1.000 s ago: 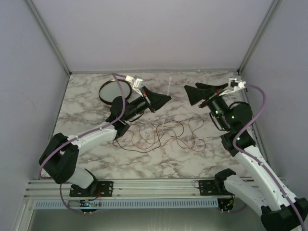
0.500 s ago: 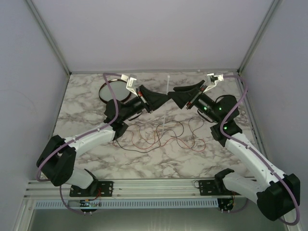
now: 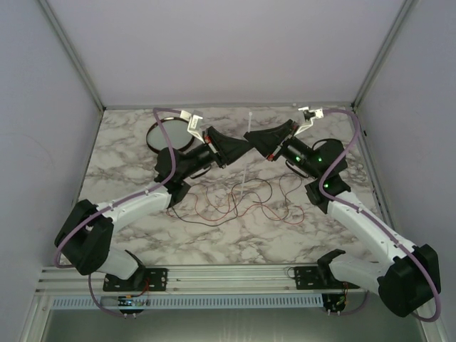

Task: Zip-tie the wires
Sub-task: Pick up the ribbon at the center of the board.

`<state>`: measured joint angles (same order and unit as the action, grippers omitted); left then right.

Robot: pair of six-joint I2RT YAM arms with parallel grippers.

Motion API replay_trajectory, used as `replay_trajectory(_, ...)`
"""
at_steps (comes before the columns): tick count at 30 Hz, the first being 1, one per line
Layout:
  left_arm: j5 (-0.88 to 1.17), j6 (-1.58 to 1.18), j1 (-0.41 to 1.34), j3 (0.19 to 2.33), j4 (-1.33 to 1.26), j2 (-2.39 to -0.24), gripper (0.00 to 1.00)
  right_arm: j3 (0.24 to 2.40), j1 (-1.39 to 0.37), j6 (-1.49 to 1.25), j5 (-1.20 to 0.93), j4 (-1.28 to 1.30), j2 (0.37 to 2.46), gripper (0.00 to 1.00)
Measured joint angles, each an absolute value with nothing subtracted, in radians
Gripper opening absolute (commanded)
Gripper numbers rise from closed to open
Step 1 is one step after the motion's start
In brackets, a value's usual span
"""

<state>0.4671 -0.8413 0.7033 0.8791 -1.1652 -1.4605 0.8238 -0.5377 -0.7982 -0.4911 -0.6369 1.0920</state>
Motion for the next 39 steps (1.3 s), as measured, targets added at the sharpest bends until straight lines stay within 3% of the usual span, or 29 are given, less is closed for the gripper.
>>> replay_trajectory(2, 0.467, -0.842, 0.704, 0.879, -1.167, -1.462, 0.0, 0.825, -0.54, -0.8, -0.493, -0.645, 1.092, 0.0)
replay_trajectory(3, 0.467, -0.843, 0.704, 0.879, -1.17, -1.464, 0.07, 0.826, -0.542, -0.801, -0.492, -0.645, 1.092, 0.0)
replay_trajectory(5, 0.465, -0.842, 0.704, 0.879, -1.173, -1.465, 0.32, 0.828, -0.542, -0.798, -0.489, -0.643, 1.092, 0.0)
replay_trajectory(8, 0.463, -0.832, 0.704, 0.869, -1.175, -1.465, 0.49, 0.831, -0.542, -0.789, -0.479, -0.621, 1.085, 0.0)
replay_trajectory(15, 0.462, -0.758, 0.666, 0.797, -1.073, -1.352, 0.64, 0.839, -0.534, -0.75, -0.451, -0.531, 1.036, 0.0)
replay_trajectory(20, 0.462, -0.73, 0.634, 0.796, -1.065, -1.246, 0.65, 0.855, -0.53, -0.744, -0.464, -0.498, 1.032, 0.0)
replay_trajectory(28, 0.483, -0.75, 0.635, 0.882, -1.104, -1.304, 0.63, 0.888, -0.558, -0.744, -0.504, -0.495, 1.068, 0.0)
replay_trajectory(34, 0.491, -0.761, 0.635, 0.9, -1.121, -1.359, 0.56, 0.897, -0.588, -0.745, -0.522, -0.496, 1.098, 0.0)
replay_trajectory(39, 0.491, -0.766, 0.635, 0.904, -1.134, -1.382, 0.44, 0.901, -0.601, -0.746, -0.535, -0.499, 1.113, 0.0)
